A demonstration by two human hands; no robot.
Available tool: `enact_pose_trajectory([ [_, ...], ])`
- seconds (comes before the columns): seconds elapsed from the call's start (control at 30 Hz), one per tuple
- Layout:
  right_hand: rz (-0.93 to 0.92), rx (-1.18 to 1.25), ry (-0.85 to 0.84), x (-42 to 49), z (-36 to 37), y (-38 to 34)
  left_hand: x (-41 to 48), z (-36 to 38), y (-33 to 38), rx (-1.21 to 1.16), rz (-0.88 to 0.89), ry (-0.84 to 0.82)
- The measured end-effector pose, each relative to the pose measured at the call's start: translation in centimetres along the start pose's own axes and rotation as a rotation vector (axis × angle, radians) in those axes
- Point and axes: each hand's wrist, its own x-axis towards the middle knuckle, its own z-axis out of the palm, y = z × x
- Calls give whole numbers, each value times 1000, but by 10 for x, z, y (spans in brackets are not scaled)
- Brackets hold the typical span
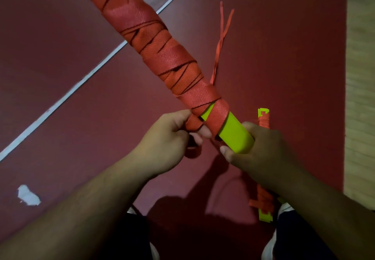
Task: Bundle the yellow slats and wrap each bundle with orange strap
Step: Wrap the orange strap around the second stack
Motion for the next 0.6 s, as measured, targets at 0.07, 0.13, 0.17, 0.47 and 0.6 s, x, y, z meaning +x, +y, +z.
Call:
enact_pose_trajectory([
  [0.07, 12, -5, 31, 0, 1, -2, -1, 6, 2, -68, -14, -11],
  [0.13, 24, 7, 37, 0, 1, -2, 0, 8, 3, -140, -24, -59],
  [0.17, 28, 15, 27, -1, 0, -3, 0, 8, 3, -170, -27, -80],
  [0.47, -26, 35, -123, 1, -2, 0, -1, 18, -7, -47, 53, 188],
  [0.6, -71, 306, -459, 12, -20, -2, -1, 11, -3, -251, 83, 165],
])
